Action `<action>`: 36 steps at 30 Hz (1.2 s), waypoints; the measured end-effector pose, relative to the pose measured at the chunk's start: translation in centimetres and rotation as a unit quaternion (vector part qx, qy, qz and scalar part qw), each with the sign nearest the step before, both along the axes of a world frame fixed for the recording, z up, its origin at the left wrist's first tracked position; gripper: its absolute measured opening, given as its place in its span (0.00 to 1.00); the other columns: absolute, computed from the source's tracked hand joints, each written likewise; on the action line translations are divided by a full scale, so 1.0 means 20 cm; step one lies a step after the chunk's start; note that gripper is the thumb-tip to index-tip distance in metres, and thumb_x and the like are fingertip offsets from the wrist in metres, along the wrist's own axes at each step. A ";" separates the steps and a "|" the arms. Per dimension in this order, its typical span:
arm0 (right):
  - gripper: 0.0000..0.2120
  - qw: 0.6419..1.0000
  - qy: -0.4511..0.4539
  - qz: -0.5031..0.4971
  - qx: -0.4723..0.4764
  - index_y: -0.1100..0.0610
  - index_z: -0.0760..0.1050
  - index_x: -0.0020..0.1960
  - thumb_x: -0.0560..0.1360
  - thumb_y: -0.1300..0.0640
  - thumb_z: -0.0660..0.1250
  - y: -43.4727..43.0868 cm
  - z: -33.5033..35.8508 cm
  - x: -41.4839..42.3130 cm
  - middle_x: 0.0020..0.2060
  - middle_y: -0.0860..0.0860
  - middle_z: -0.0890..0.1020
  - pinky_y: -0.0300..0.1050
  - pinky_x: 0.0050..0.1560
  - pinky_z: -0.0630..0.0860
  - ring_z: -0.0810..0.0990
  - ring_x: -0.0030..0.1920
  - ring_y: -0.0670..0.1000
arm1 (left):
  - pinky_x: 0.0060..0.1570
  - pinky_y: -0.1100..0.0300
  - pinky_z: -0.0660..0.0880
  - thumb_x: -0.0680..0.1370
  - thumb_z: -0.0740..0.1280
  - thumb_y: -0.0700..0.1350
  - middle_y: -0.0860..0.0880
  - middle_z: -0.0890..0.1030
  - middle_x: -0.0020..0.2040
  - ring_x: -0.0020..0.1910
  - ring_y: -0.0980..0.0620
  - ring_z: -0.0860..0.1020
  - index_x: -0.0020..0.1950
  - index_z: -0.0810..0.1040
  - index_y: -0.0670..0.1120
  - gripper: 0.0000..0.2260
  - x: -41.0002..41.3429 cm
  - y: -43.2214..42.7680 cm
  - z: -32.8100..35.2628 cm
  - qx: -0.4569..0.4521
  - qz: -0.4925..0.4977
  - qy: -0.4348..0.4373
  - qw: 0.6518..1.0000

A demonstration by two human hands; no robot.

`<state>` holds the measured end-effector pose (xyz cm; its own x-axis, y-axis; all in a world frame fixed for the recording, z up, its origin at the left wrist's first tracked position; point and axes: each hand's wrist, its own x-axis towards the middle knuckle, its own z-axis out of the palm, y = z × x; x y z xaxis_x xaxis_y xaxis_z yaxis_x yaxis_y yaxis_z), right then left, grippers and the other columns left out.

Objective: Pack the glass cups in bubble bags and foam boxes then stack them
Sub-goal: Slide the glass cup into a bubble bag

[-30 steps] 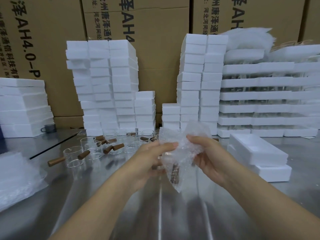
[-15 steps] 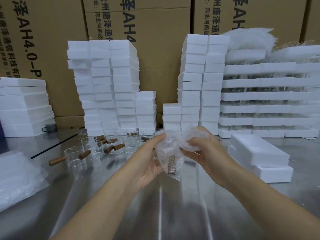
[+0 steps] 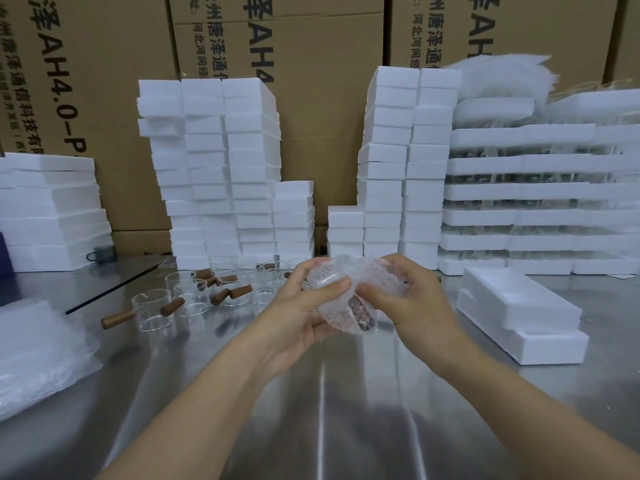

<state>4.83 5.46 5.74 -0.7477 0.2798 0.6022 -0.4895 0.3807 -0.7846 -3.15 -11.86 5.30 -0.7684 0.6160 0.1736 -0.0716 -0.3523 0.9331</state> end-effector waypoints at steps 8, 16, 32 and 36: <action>0.03 0.996 -0.077 0.031 -0.031 0.45 0.84 0.52 0.79 0.50 0.74 0.01 -0.02 0.01 0.47 0.45 0.89 0.51 0.48 0.85 0.88 0.46 0.47 | 0.63 0.37 0.81 0.76 0.78 0.42 0.42 0.87 0.61 0.62 0.34 0.85 0.69 0.78 0.57 0.23 0.00 0.01 0.01 0.025 0.041 0.023 0.999; 0.06 0.983 -0.148 0.110 0.005 0.40 0.85 0.54 0.82 0.46 0.69 -0.02 0.00 0.03 0.51 0.43 0.88 0.36 0.47 0.82 0.87 0.52 0.42 | 0.51 0.41 0.85 0.71 0.82 0.44 0.44 0.88 0.58 0.54 0.38 0.88 0.68 0.76 0.58 0.28 -0.01 0.01 -0.01 -0.003 0.042 0.036 0.998; 0.15 0.949 -0.157 0.117 -0.246 0.60 0.79 0.62 0.77 0.66 0.74 -0.02 0.05 0.03 0.50 0.56 0.88 0.41 0.34 0.82 0.86 0.39 0.51 | 0.33 0.56 0.81 0.67 0.84 0.42 0.44 0.89 0.56 0.43 0.45 0.88 0.60 0.82 0.61 0.27 -0.01 -0.01 0.03 -0.022 0.057 0.057 0.997; 0.06 0.985 -0.072 0.017 -0.159 0.62 0.79 0.51 0.76 0.67 0.75 -0.03 0.03 0.03 0.46 0.62 0.86 0.48 0.43 0.84 0.86 0.43 0.62 | 0.43 0.51 0.85 0.66 0.84 0.43 0.41 0.88 0.58 0.50 0.41 0.88 0.65 0.79 0.58 0.31 0.01 -0.01 0.03 -0.043 0.027 0.040 0.998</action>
